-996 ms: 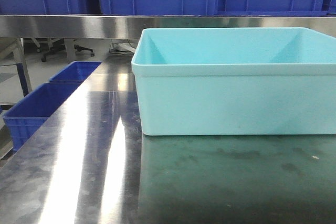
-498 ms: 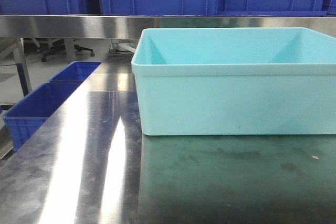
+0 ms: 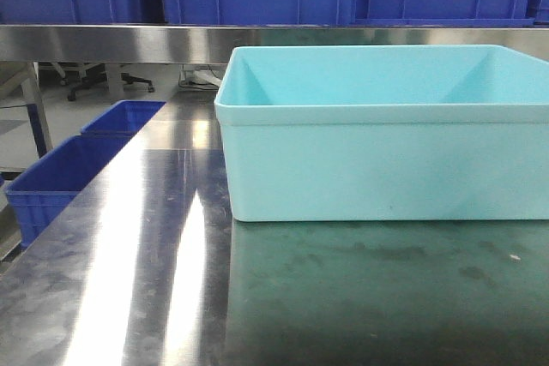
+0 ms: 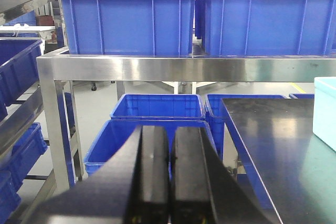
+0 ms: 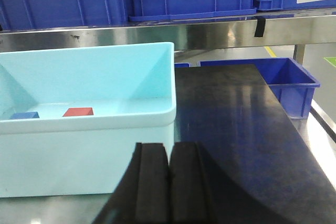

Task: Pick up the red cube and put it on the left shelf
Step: 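Move the right gripper over the teal bin toward the red cube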

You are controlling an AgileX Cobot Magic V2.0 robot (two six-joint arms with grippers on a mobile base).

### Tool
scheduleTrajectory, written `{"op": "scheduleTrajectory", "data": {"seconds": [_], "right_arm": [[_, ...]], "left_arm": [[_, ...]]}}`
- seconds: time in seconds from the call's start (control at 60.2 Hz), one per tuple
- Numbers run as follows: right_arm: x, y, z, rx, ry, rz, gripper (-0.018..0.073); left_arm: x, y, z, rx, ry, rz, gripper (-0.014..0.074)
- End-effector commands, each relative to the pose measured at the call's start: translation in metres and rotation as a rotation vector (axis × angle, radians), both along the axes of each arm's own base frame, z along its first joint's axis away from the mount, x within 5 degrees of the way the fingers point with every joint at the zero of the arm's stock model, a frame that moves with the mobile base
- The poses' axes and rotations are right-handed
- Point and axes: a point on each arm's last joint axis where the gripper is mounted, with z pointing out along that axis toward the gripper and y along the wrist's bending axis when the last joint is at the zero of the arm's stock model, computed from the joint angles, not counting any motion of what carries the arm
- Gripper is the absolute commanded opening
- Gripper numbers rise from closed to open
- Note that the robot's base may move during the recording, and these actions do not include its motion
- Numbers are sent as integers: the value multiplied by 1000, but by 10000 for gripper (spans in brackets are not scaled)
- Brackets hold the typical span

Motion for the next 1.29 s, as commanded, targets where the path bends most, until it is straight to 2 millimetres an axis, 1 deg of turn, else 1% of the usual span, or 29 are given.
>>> {"op": "scheduleTrajectory", "data": {"seconds": [0.0, 0.083, 0.216, 0.266, 0.349, 0.448, 0.598, 0.73, 0.763, 0.88, 0.946, 1.062, 1.162, 1.278], "right_arm": [[-4, -1, 18, -11, -163, -7, 50], [-4, -1, 24, 2, -180, -5, 50], [-3, 0, 42, 20, -141, 3, 50], [0, 0, 51, 20, -116, 5, 50], [7, 0, 73, 19, -95, 7, 50], [21, 0, 104, 20, -93, 6, 50], [49, 1, 151, 20, -91, 5, 50], [80, 1, 179, 20, -72, 5, 50], [88, 1, 181, 20, -57, 5, 50], [105, 1, 183, 20, -54, 0, 50], [115, 0, 179, 21, -40, -4, 50], [133, 3, 166, 49, 37, 7, 50], [153, 12, 156, 83, 142, 47, 50], [176, 28, 155, 77, 224, 113, 50]], "left_arm": [[-1, 0, 0, -4, -73, 0, 102], [-1, 0, 0, -4, -73, 0, 102], [-1, 0, 0, -4, -73, 0, 102], [-1, 0, 0, -4, -73, 0, 102], [-1, 0, 0, -4, -73, 0, 102], [-1, 0, 0, -4, -73, 0, 102], [-1, 0, 0, -4, -73, 0, 102], [-1, 0, 0, -4, -73, 0, 102], [-1, 0, 0, -4, -73, 0, 102], [-1, 0, 0, -4, -73, 0, 102], [-1, 0, 0, -4, -73, 0, 102], [-1, 0, 0, -4, -73, 0, 102], [-1, 0, 0, -4, -73, 0, 102], [-1, 0, 0, -4, -73, 0, 102]]}}
